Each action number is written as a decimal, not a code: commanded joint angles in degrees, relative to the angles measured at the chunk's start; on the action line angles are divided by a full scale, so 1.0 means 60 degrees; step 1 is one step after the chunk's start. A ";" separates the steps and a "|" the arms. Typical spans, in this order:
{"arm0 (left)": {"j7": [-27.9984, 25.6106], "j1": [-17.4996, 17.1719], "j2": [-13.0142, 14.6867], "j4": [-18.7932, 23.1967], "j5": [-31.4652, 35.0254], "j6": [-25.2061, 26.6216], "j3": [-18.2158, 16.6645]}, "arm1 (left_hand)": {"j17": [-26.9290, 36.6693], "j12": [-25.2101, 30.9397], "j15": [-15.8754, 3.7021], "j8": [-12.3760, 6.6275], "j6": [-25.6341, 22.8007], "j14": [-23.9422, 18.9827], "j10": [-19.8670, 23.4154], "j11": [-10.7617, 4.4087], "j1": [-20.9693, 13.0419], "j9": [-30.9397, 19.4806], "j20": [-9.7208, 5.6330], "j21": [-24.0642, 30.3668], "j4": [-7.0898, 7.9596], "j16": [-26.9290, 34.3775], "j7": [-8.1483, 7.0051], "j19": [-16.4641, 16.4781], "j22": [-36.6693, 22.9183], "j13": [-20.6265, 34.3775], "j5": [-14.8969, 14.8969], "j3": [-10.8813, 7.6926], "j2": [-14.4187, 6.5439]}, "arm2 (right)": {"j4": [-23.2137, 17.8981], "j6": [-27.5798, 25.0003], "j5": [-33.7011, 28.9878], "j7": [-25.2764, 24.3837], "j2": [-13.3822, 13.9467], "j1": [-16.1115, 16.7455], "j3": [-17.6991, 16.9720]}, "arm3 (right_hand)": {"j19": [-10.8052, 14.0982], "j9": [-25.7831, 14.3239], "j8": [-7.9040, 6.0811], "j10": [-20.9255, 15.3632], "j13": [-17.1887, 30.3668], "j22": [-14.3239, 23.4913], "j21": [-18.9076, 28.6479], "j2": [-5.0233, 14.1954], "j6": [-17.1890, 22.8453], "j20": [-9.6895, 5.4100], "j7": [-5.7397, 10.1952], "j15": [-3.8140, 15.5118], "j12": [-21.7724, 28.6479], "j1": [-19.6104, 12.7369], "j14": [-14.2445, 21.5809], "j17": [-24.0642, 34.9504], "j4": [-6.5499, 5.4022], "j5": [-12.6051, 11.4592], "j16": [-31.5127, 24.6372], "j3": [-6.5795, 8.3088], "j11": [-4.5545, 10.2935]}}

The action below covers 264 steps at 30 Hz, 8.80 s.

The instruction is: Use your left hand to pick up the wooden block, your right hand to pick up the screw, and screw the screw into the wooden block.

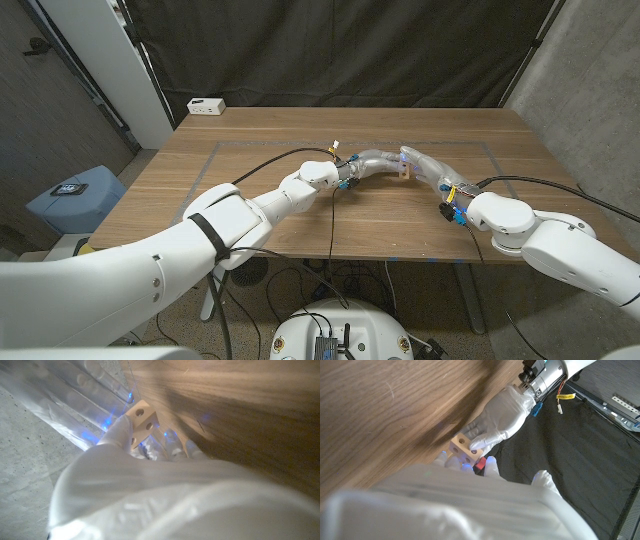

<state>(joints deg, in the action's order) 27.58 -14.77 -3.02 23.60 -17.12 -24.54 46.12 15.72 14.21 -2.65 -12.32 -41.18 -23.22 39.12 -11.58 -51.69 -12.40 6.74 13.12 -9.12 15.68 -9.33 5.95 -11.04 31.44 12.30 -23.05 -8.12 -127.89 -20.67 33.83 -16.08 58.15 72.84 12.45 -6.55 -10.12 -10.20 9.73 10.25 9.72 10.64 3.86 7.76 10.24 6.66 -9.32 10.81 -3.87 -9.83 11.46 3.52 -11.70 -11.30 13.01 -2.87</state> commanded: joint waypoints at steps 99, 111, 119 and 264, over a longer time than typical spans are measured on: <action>-0.0380 -0.1069 0.1224 0.3046 0.0064 0.0963 0.0166 | 0.0023 0.0055 -0.0553 -0.0044 -0.0118 -0.0106 0.0038 0.0025 0.0018 -0.0032 0.0007 0.0047 0.0046 0.0045 0.0003 0.0038 -0.0033 0.0024 0.0064 -0.0027 -0.0042 | 0.0528 0.0509 -0.0078 0.0317 -0.0029 0.0130 -0.0292 | 0.0035 -0.0011 -0.0050 0.1682 0.0035 0.0031 0.0060 0.0032 -0.0144 0.0025 -0.0150 -0.0039 0.0038 0.0087 -0.1903 0.0024 -0.0030 -0.0060 -0.0057 0.0092 -0.0124; -0.0376 -0.1061 0.1241 0.3034 0.0042 0.0969 0.0166 | 0.0030 0.0059 -0.0553 -0.0041 -0.0109 -0.0101 0.0048 0.0011 0.0015 -0.0032 0.0015 0.0048 0.0047 0.0051 0.0003 0.0041 -0.0033 0.0025 0.0062 -0.0025 -0.0050 | 0.0583 0.0475 -0.0106 0.0320 -0.0056 0.0048 -0.0265 | 0.0030 -0.0011 -0.0055 0.1673 0.0035 0.0031 0.0059 0.0033 -0.0133 0.0024 -0.0149 -0.0044 0.0041 0.0083 -0.1903 0.0022 -0.0028 -0.0061 -0.0055 0.0096 -0.0124; -0.0300 -0.0948 0.1137 0.2744 0.0023 0.0841 0.0157 | 0.0026 0.0060 -0.0554 -0.0044 -0.0118 -0.0100 0.0050 0.0022 0.0018 -0.0032 0.0003 0.0048 0.0050 0.0045 -0.0001 0.0040 -0.0033 0.0026 0.0064 -0.0031 -0.0050 | 0.0694 0.0410 -0.0055 0.0381 -0.0090 -0.0077 -0.0197 | 0.0032 -0.0011 -0.0053 0.1668 0.0035 0.0031 0.0059 0.0035 -0.0136 0.0021 -0.0148 -0.0045 0.0043 0.0082 -0.1900 0.0022 -0.0028 -0.0062 -0.0056 0.0098 -0.0124; -0.0046 -0.1062 0.1133 0.2708 -0.0078 0.0763 0.0082 | 0.0006 0.0064 -0.0544 -0.0043 -0.0127 -0.0121 0.0066 0.0035 0.0090 -0.0032 0.0015 0.0051 0.0072 0.0028 0.0038 0.0050 -0.0035 0.0033 0.0067 -0.0054 -0.0041 | -0.0906 -0.0222 0.0101 -0.0475 0.0199 0.1231 -0.0621 | 0.0096 -0.0013 -0.0072 0.1592 0.0037 0.0031 0.0073 0.0047 -0.0058 0.0032 -0.0058 -0.0037 0.0057 0.0061 -0.1857 0.0019 -0.0023 -0.0067 -0.0060 0.0132 -0.0148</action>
<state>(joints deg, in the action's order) 27.83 -20.34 2.88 37.57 -17.71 -20.93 46.49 15.72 14.36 -2.36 -12.20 -41.40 -23.52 39.27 -11.05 -50.92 -12.41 6.75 13.12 -9.02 15.68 -8.93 5.95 -11.04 31.55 12.32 -23.12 -7.87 -132.18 -21.78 34.61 -18.08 58.81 78.50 10.31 -6.12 -10.12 -10.78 9.93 10.42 9.71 10.64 3.86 7.06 10.24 5.96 -9.31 10.88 -3.87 -9.83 11.49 3.16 -11.70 -11.30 13.37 -3.48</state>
